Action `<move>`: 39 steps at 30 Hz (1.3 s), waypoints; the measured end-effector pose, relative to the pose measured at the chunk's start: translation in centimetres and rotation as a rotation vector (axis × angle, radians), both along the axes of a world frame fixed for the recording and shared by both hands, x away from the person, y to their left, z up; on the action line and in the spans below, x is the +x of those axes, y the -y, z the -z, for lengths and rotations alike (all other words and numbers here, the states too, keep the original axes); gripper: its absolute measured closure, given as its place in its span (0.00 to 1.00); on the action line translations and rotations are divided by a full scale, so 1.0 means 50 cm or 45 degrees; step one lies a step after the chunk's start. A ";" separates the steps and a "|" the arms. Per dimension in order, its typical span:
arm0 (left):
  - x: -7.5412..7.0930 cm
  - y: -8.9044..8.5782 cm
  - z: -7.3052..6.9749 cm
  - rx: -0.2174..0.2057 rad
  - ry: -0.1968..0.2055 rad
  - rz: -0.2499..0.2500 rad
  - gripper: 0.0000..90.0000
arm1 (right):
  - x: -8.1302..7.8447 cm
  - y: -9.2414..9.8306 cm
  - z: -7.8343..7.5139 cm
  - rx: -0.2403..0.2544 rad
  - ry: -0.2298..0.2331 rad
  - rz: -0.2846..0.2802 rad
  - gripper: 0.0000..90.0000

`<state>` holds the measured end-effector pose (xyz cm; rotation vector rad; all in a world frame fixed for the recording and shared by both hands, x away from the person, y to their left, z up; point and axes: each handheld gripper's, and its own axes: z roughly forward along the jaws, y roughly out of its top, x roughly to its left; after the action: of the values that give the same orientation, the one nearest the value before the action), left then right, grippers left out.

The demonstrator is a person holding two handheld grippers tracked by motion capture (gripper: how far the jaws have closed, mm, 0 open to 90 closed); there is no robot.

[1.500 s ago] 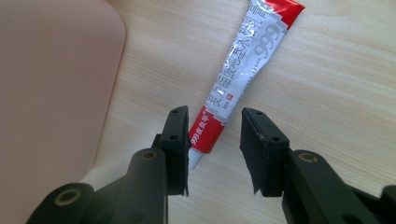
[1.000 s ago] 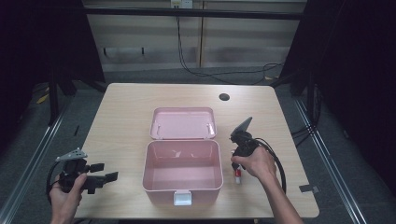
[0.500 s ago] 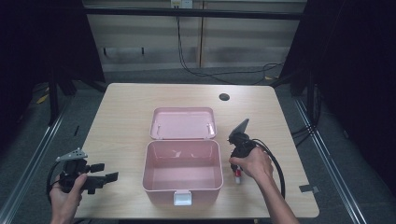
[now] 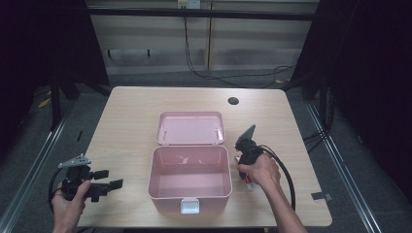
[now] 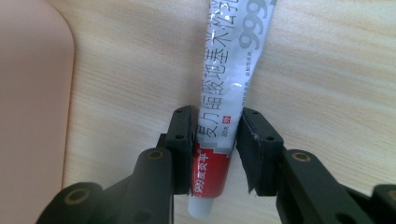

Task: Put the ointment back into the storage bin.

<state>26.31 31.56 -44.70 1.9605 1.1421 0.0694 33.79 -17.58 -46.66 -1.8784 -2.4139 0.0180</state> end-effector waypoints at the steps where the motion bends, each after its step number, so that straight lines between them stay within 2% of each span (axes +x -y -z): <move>1: 0.000 0.000 0.000 0.000 0.001 -0.002 0.21 | 0.000 0.000 0.001 -0.002 0.002 0.005 0.75; 8: 0.000 -0.001 0.000 0.004 0.001 -0.003 0.21 | -0.002 0.001 -0.003 -0.004 -0.010 -0.038 0.79; 13: 0.000 -0.001 0.000 0.004 0.002 -0.001 0.21 | -0.004 0.003 -0.016 0.003 0.010 -0.053 0.80; 14: 0.000 -0.001 0.000 0.004 0.002 0.000 0.21 | -0.004 0.004 -0.021 0.000 0.027 -0.083 0.80; 19: 0.000 0.000 0.000 0.003 0.000 -0.003 0.21 | -0.009 0.012 -0.033 0.015 0.066 -0.128 0.80; 23: 0.000 0.000 0.000 0.004 0.001 -0.003 0.21 | -0.011 0.025 -0.041 0.047 0.079 -0.139 0.80; 31: 0.000 -0.001 0.000 0.004 0.001 -0.003 0.21 | -0.018 0.040 -0.049 0.087 0.062 -0.146 0.80; 33: 0.001 0.000 0.000 0.004 0.000 -0.001 0.21 | -0.021 0.042 -0.052 0.109 0.064 -0.181 0.80; 35: 0.001 -0.001 0.000 0.006 -0.001 0.002 0.21 | -0.022 0.044 -0.057 0.096 0.068 -0.209 0.80; 39: 0.001 -0.001 0.001 0.006 -0.005 0.001 0.21 | -0.026 0.054 -0.072 0.110 0.094 -0.230 0.80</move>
<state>26.37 31.58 -44.74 1.9659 1.1447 0.0685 32.51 -20.26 -43.06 -1.6489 -2.5802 -0.1443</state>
